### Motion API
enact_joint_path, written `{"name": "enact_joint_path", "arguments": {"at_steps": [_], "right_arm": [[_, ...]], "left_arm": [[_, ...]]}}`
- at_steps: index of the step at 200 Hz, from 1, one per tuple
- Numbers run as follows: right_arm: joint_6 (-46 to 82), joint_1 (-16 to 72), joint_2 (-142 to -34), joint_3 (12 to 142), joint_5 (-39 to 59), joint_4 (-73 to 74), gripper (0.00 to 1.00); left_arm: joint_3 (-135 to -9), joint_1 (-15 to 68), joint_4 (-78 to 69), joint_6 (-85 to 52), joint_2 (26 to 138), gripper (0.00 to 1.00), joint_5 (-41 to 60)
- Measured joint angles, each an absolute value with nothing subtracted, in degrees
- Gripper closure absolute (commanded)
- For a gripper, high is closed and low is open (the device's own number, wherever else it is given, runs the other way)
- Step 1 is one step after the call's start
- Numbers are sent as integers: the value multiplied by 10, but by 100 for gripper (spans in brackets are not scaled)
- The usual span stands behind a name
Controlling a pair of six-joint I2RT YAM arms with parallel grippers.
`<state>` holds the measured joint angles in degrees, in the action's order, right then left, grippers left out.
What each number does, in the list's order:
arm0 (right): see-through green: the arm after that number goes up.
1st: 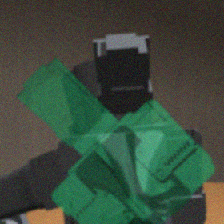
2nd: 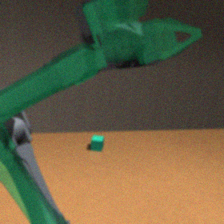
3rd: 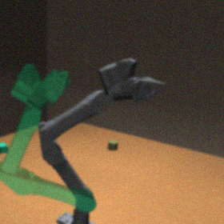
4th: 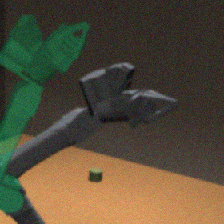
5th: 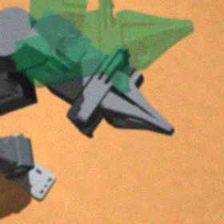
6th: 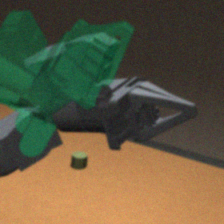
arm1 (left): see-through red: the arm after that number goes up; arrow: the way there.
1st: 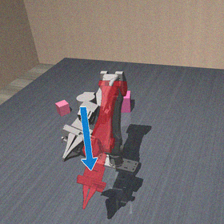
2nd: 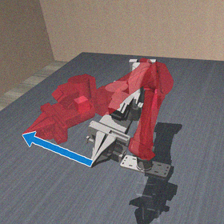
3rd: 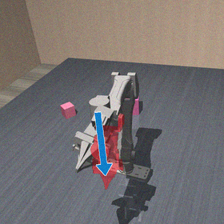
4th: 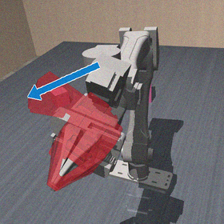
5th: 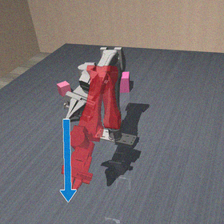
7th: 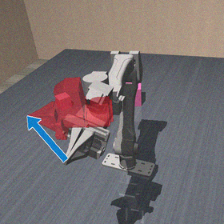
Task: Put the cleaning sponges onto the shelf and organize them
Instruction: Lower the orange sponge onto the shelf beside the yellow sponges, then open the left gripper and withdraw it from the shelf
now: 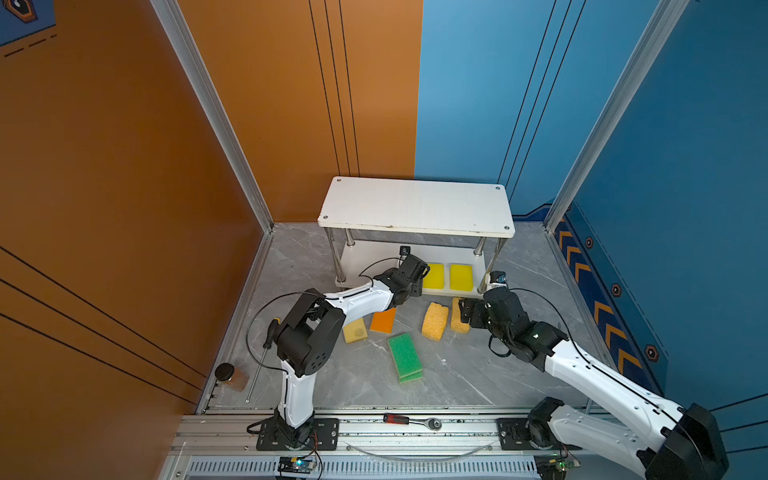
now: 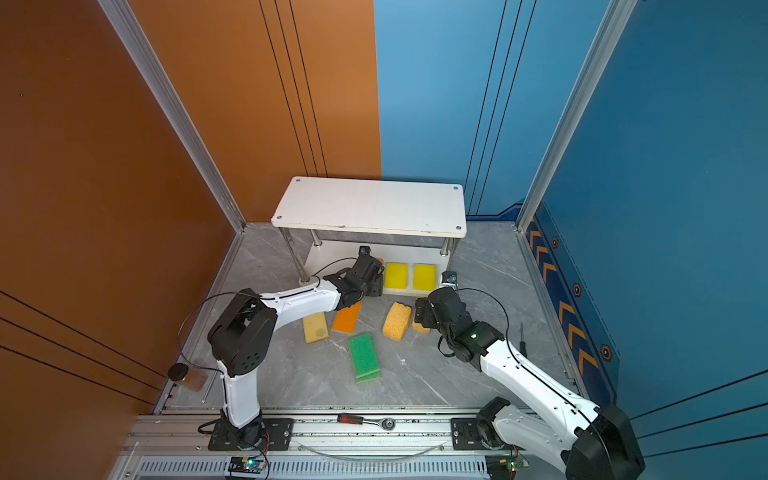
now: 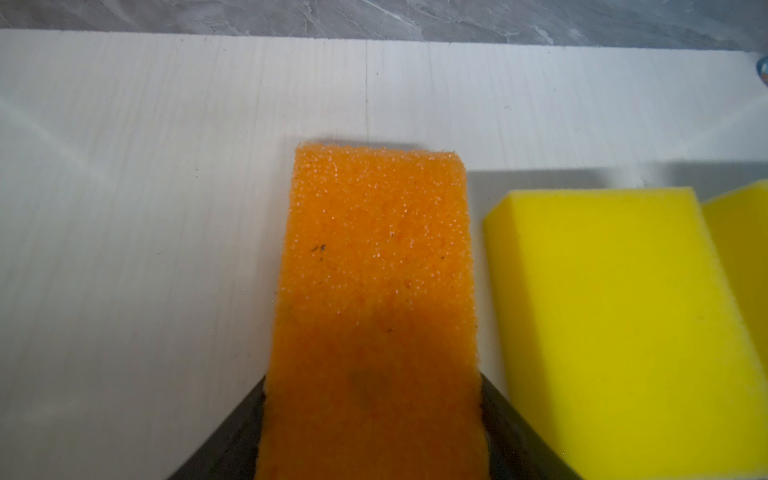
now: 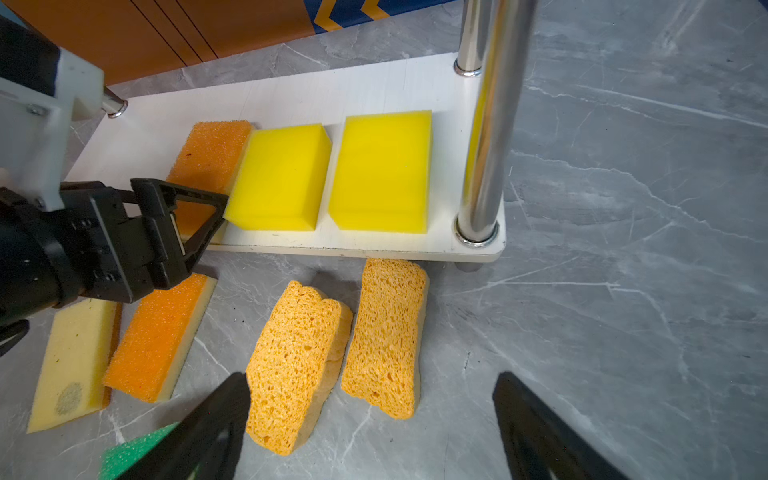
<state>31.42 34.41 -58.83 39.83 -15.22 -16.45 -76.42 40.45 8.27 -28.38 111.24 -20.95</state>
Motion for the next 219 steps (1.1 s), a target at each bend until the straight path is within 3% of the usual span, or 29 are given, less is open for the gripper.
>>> {"name": "enact_joint_path", "arguments": {"at_steps": [20, 59, 78, 219], "right_arm": [[314, 344, -586, 398, -152, -165, 10], [314, 341, -584, 397, -152, -165, 9], [314, 341, -584, 397, -152, -165, 9], [316, 340, -584, 396, -152, -165, 9]], "left_arm": [[-764, 404, 83, -284, 1112, 27, -210], [-765, 404, 81, -288, 1113, 15, -210], [-766, 405, 84, -286, 1113, 0, -212], [-737, 413, 101, -283, 1087, 2, -236]]}}
